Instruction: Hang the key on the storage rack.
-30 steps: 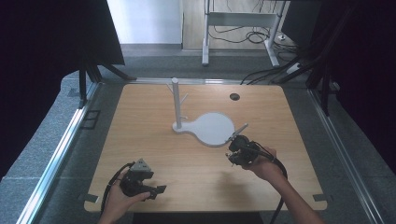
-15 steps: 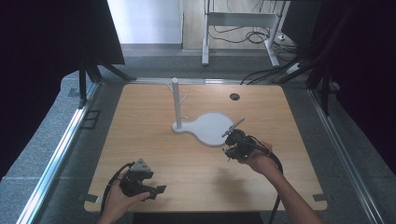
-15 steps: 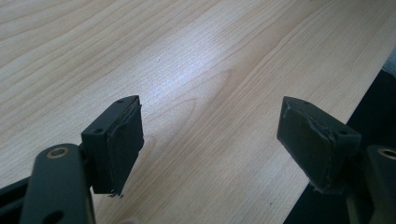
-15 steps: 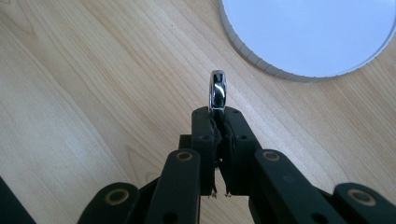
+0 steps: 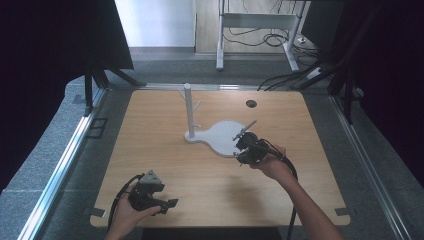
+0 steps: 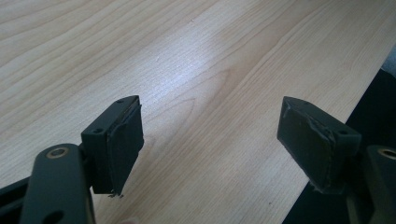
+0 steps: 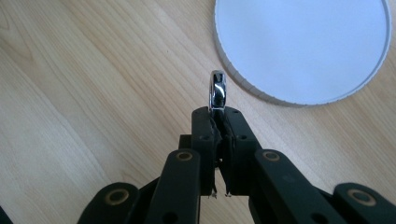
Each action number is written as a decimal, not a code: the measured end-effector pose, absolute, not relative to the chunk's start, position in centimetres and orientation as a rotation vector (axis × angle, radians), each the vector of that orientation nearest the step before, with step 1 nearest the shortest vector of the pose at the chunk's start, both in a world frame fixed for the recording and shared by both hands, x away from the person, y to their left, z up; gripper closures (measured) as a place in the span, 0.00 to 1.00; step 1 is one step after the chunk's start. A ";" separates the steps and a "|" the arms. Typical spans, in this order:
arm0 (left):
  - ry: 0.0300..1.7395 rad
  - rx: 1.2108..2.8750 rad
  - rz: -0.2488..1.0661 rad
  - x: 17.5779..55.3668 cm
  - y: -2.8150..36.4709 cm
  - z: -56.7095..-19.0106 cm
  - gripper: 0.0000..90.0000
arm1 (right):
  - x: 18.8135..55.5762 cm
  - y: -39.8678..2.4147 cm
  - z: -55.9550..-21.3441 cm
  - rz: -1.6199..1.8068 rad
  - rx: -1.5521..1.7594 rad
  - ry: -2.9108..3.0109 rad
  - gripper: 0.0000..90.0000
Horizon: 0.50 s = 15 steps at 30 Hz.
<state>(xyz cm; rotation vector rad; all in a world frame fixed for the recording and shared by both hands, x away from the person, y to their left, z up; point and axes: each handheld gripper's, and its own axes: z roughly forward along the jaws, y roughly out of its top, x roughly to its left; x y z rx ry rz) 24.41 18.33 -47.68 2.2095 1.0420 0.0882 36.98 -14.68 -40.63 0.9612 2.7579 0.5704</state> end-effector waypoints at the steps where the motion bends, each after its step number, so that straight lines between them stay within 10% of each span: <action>1: 1.042 2.207 0.089 24.4 18.4 -47.7 0.26 | 37.1 -14.6 -40.6 0.570 0.964 2.756 0.94; 15: 1.040 2.210 0.087 24.4 18.3 -47.7 0.26 | 38.4 -13.8 -39.5 0.607 0.974 2.736 0.94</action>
